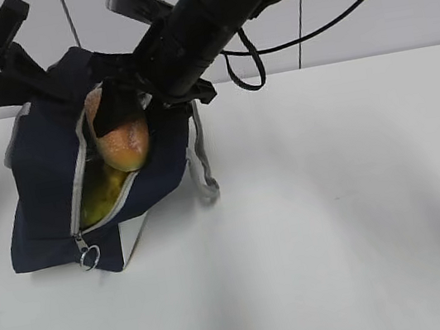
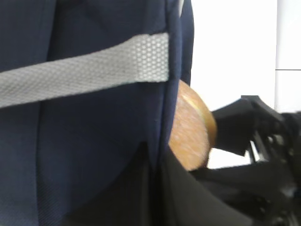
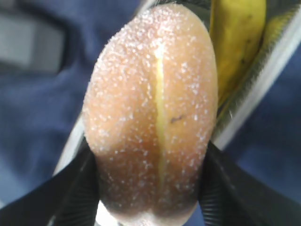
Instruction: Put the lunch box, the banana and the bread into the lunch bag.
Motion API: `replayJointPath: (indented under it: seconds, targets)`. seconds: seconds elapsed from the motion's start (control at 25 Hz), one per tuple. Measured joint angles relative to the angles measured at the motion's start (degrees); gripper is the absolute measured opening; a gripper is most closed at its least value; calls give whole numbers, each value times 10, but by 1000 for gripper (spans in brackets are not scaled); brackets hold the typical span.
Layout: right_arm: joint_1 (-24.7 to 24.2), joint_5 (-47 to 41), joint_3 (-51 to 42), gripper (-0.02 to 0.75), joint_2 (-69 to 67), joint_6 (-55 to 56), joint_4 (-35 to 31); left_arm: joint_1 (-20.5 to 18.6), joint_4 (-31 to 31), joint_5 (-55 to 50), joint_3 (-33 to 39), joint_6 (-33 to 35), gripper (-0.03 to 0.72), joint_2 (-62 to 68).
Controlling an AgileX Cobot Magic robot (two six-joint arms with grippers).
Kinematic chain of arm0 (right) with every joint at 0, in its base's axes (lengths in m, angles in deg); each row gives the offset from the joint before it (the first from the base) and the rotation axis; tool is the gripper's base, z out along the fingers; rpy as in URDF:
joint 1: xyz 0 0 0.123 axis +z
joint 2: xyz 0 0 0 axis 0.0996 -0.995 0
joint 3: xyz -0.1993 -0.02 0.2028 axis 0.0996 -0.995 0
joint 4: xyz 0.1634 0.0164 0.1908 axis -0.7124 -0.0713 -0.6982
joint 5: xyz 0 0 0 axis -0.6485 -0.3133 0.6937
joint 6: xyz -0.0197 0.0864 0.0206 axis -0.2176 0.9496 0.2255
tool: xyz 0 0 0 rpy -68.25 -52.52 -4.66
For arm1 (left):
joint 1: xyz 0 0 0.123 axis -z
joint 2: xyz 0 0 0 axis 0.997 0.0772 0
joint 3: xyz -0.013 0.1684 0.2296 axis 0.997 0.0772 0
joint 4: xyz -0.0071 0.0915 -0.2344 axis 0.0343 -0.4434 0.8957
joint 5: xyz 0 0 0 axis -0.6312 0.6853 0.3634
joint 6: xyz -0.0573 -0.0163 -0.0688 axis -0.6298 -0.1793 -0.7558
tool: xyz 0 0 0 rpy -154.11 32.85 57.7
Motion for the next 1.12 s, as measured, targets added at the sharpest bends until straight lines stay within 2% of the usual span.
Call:
replayJointPath:
  seconds: [0.24, 0.36, 0.48, 0.6, 0.88, 1.12]
  targets:
    - [0, 24, 27, 425, -47, 11, -55, 0, 3, 1, 0, 0, -3, -2]
    - [0, 35, 28, 499, -63, -1, -87, 0, 3, 1, 0, 0, -3, -2]
    - [1, 37, 35, 588, -73, -11, -91, 0, 3, 1, 0, 0, -3, -2]
    - [1, 26, 53, 617, -75, -15, -71, 0, 3, 1, 0, 0, -3, -2]
    - [1, 5, 87, 622, -75, -15, -37, 0, 3, 1, 0, 0, -3, -2]
    - [-11, -93, 155, 621, -75, 16, 46, 0, 3, 0, 0, 0, -3, -2]
